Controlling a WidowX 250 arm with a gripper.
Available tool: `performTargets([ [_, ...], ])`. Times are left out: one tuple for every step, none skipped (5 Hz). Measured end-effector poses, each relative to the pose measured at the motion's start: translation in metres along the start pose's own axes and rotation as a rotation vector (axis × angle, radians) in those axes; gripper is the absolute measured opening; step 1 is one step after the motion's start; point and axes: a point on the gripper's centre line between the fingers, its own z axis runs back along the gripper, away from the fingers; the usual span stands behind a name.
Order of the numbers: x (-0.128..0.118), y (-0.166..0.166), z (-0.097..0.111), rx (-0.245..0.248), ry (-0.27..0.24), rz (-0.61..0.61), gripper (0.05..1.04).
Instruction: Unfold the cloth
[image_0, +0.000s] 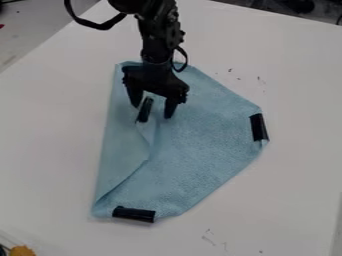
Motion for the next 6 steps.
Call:
performTargets([
  [0.0, 0.0, 0.0, -0.001, 0.003, -0.005, 1.0],
  [-0.001, 0.001, 0.0, 0.004, 0.01, 0.008, 1.0],
  [0.001, -0.001, 0.007, 0.016, -0.003, 0.011, 1.0],
  [0.003, 0.006, 0.024, 0.039, -0.045, 0.02, 1.0],
  [-0.003, 0.02, 0.019, 0.046, -0.034, 0.04, 1.0],
  [-0.002, 0.024, 0.019, 0.046, -0.038, 0.031, 1.0],
])
